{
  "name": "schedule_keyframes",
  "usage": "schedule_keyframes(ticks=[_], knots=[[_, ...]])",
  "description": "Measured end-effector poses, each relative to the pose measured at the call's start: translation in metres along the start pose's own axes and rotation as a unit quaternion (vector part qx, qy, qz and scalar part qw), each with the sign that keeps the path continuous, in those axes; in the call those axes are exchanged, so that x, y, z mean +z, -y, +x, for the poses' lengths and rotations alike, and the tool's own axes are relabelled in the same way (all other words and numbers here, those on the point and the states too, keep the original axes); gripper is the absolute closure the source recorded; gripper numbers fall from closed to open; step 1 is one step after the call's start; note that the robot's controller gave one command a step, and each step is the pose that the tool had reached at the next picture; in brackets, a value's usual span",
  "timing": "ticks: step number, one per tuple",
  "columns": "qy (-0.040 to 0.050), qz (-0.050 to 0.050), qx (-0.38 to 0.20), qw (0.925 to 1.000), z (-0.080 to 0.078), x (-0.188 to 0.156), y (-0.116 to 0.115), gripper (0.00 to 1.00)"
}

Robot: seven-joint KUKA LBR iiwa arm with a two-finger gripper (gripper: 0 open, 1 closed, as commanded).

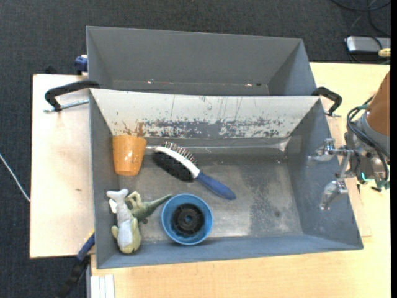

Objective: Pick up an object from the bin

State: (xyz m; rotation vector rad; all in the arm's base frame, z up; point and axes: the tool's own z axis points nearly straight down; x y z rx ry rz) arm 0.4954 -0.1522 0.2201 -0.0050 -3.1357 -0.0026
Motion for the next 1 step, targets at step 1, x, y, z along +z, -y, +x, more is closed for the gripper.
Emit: schedule_keyframes(ticks=[1], knots=[[0.0049,0.000,0.061,0.9981,-0.0145,0.1517,-0.1168,0.00]])
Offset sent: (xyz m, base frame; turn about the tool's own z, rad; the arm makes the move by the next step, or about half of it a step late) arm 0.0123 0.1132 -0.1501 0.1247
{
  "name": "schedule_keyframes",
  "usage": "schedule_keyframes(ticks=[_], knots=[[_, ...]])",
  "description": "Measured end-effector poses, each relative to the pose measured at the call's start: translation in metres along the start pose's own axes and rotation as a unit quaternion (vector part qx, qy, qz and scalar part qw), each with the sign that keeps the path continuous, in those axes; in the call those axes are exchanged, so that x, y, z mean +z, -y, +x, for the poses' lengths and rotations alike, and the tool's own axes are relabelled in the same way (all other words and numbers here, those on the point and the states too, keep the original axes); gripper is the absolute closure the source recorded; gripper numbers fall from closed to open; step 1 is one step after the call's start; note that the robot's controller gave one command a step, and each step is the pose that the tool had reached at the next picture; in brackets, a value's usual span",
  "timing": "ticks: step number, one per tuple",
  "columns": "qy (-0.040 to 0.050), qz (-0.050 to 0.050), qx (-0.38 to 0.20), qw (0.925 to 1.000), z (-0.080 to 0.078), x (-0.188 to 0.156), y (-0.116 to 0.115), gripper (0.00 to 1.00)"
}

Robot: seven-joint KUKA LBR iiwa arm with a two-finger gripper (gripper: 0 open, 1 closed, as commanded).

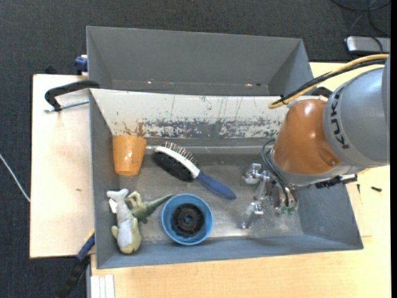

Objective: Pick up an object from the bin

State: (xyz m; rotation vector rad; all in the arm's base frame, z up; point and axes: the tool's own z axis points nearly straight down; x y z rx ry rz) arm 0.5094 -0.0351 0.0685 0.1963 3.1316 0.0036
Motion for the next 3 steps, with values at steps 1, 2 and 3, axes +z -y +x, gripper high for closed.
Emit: schedule_keyframes(ticks=[1,2,3], knots=[[0.0032,0.001,-0.100,0.9949,-0.029,-0.004,-0.051,0.00],[0.0025,0.001,-0.100,0.9950,-0.029,-0.005,-0.051,1.00],[0.0048,0.002,-0.188,0.9821,-0.037,-0.182,0.003,1.00]])
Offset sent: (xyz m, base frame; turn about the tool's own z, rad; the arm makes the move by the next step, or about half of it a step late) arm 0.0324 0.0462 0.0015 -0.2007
